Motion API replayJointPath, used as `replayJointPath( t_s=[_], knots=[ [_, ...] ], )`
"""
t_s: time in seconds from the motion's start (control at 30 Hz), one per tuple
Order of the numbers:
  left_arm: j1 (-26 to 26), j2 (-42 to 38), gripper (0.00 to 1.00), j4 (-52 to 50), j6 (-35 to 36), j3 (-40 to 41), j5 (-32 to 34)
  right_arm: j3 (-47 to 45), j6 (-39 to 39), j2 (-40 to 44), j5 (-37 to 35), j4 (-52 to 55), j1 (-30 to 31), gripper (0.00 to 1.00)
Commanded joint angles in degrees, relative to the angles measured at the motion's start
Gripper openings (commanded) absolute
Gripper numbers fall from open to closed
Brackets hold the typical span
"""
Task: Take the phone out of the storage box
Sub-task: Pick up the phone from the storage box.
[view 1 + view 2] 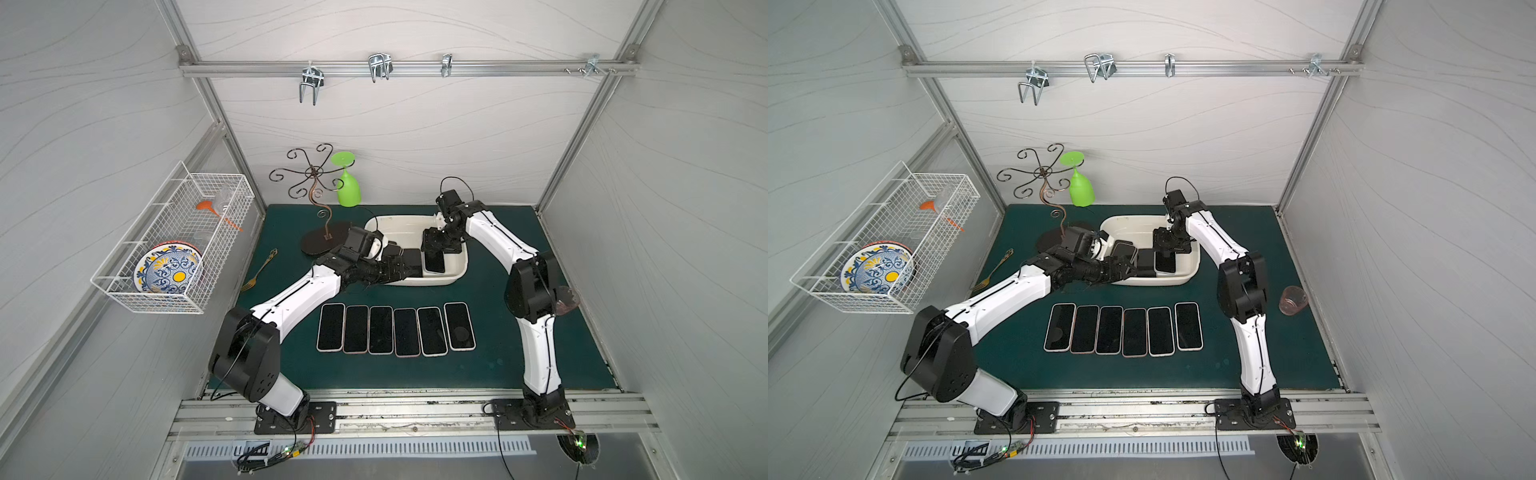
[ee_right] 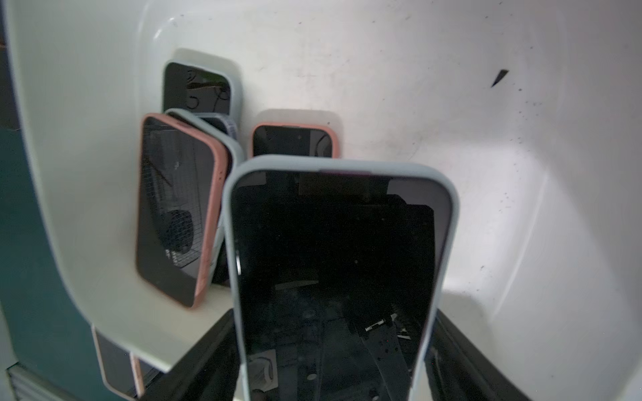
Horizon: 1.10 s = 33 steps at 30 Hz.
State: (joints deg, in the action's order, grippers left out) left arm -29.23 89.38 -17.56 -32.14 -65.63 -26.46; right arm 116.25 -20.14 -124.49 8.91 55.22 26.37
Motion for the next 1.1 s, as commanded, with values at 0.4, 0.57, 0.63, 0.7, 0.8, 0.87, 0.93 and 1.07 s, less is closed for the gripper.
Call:
replayJointPath(
  t_s=[0.4, 0.57, 0.63, 0.7, 0.8, 0.87, 0.93, 1.07],
  knots=[
    [-3.5, 10.8, 0.95, 15.4, -9.0, -6.4, 4.3, -6.9, -0.8, 11.0, 13.9, -3.1, 0.9, 0.48],
    [-3.8, 11.8, 0.84, 16.6, -10.4, -7.4, 3.8, -8.2, -0.7, 11.8, 15.4, -3.5, 0.9, 0.48],
    [-3.9, 12.0, 0.76, 17.5, -11.0, -7.5, 3.3, -8.7, -1.0, 11.8, 16.3, -3.9, 0.9, 0.48],
    [-4.0, 12.2, 0.69, 17.9, -11.7, -7.4, 3.0, -9.1, -1.4, 11.7, 17.0, -4.5, 0.9, 0.48],
    [-4.2, 12.0, 0.59, 18.7, -12.2, -7.1, 2.6, -9.6, -2.1, 11.2, 18.3, -5.5, 0.8, 0.48],
    [-4.3, 11.7, 0.49, 18.7, -12.3, -6.8, 2.6, -9.9, -2.7, 10.8, 19.4, -6.2, 0.6, 0.48],
    [-4.3, 11.4, 0.41, 19.0, -12.7, -6.4, 2.7, -9.9, -3.2, 10.4, 19.7, -6.5, 0.6, 0.48],
    [-4.2, 11.3, 0.30, 19.4, -13.5, -5.9, 2.6, -10.0, -3.8, 10.1, 21.2, -7.4, 0.6, 0.48]
  ],
)
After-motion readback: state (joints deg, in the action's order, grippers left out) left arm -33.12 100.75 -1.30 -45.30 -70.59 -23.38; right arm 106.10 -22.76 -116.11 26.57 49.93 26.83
